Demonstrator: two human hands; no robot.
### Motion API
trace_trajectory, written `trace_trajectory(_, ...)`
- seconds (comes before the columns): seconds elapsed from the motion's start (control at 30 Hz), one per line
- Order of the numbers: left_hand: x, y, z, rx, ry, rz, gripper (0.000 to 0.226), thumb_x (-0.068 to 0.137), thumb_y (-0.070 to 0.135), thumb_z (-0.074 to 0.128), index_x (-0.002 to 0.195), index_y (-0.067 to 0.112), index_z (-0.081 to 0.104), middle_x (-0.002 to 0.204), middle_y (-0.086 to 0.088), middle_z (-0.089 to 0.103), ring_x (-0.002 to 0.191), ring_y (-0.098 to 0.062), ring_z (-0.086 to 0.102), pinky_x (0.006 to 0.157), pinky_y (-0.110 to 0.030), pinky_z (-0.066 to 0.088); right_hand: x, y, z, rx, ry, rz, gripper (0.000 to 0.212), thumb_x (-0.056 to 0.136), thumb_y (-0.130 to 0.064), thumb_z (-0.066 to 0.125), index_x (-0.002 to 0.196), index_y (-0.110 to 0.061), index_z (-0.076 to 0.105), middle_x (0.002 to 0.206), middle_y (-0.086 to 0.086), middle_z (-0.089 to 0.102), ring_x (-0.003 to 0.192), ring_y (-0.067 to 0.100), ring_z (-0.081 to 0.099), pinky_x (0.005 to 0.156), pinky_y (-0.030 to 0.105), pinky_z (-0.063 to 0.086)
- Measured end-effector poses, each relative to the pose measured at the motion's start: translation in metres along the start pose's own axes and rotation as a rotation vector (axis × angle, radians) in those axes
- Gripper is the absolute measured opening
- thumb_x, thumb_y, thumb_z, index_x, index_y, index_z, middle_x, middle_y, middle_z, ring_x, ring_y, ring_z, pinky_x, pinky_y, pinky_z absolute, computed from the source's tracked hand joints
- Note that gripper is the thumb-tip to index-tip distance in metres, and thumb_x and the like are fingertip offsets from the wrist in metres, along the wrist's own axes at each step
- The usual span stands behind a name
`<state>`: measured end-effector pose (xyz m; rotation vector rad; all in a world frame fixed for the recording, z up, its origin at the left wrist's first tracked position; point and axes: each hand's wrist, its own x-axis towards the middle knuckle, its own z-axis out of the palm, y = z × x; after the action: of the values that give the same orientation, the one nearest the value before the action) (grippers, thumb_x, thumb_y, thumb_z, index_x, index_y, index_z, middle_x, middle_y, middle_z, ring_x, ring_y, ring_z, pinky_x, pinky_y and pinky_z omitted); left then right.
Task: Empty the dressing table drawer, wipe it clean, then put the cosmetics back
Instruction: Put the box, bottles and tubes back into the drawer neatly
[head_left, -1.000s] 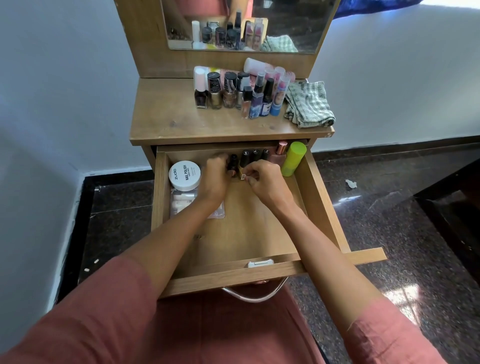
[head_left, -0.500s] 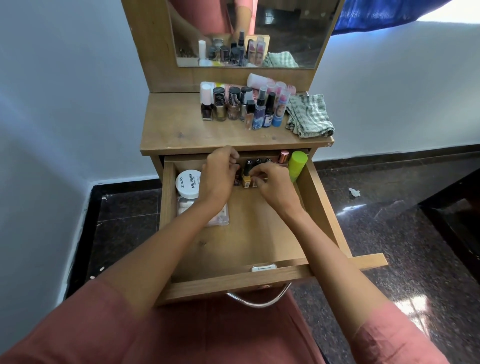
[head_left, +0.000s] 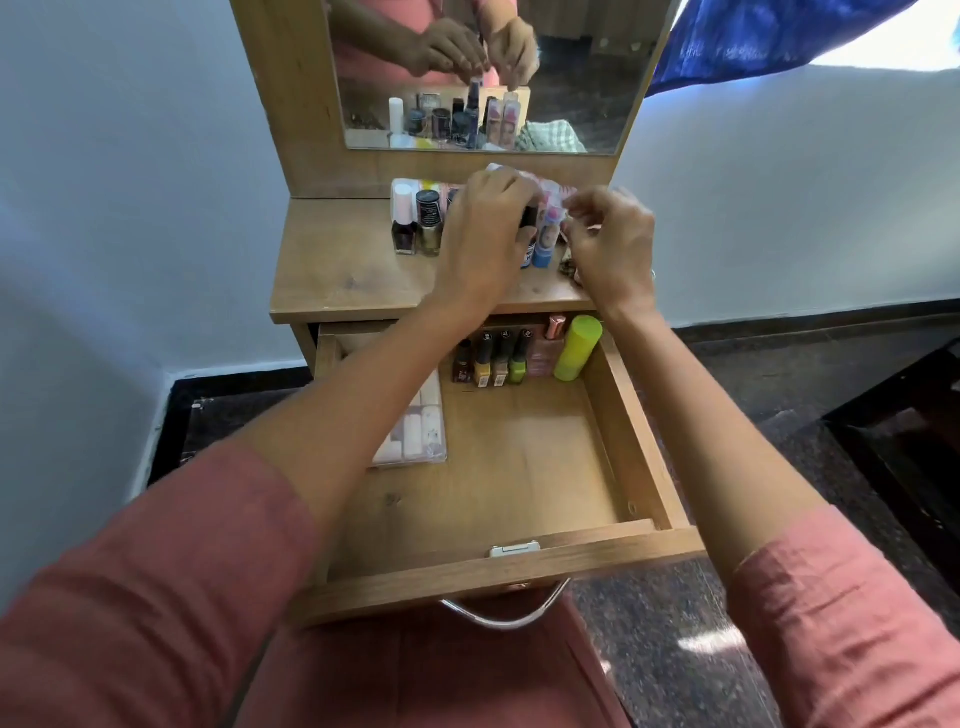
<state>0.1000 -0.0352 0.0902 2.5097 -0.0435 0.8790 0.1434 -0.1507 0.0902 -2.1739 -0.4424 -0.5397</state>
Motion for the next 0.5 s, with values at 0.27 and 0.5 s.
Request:
trace_trajectory(0.27, 0.026, -0.003, 0.009, 0.299, -0.158, 0.04, 0.03, 0.09, 0.017, 0.049, 0.118, 0.011, 0.059, 0.124, -0.008, 0.056, 0.123, -0.025, 0.04, 0.111, -0.036, 0.017, 0.019, 0.005, 0.009, -0.051, -0.119, 0.024, 0.031, 0.083, -0.002, 0.059, 0.114, -0.004, 0.062, 0.114, 0.013, 0.057, 0.096, 0.015, 0.056, 0.082, 0.016, 0.046)
trace_trajectory(0.5, 0.031, 0.005, 0.007, 0.35, -0.19, 0.005, 0.026, 0.092, 0.02, 0.048, 0.112, 0.013, 0.063, 0.124, -0.008, 0.051, 0.124, -0.026, 0.038, 0.111, -0.039, 0.016, 0.02, 0.009, 0.011, -0.058, -0.143, 0.031, 0.03, 0.08, 0.002, 0.058, 0.109, -0.004, 0.063, 0.111, 0.013, 0.061, 0.09, 0.012, 0.055, 0.076, 0.01, 0.04)
